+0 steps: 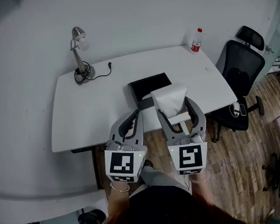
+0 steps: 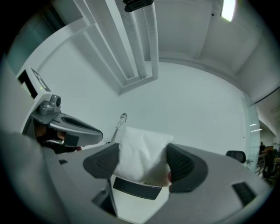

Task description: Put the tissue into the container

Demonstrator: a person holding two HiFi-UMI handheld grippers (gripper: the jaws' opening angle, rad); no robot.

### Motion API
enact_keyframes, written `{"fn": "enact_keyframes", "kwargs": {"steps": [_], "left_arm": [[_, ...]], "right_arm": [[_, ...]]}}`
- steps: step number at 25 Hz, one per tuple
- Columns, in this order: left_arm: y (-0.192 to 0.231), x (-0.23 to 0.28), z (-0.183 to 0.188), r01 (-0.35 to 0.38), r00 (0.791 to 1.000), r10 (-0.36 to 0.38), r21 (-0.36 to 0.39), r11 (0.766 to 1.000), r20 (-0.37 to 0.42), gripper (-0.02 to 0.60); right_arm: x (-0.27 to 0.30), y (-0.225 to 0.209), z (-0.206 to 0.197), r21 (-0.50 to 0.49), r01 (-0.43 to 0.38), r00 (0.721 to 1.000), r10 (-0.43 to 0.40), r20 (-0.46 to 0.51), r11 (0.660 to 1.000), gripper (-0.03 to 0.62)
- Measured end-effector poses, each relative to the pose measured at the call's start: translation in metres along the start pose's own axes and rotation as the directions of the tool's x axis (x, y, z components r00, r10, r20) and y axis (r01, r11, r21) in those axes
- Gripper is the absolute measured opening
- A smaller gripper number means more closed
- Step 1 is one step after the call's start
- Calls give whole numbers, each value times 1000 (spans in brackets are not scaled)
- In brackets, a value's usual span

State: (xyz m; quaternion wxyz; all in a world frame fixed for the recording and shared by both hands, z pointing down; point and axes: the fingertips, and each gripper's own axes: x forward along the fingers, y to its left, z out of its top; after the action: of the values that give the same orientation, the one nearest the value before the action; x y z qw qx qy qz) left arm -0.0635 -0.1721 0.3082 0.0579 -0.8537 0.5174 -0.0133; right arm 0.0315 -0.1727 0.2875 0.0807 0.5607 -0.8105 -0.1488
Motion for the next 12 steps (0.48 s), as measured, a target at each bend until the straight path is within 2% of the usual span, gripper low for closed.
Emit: {"fn": "enact_keyframes", "kwargs": {"steps": [7,12], "left_arm": [[11,24,-4,10,1000,-10,-10,1000,-8,28],[19,37,-8,13,1000,-13,-7,1000,-18,28]], "right_arm": [[25,-7,-10,25,-4,1000,4,-12,1000,359],[43,-4,-17,16,-38,998,39,-46,999,357]]}}
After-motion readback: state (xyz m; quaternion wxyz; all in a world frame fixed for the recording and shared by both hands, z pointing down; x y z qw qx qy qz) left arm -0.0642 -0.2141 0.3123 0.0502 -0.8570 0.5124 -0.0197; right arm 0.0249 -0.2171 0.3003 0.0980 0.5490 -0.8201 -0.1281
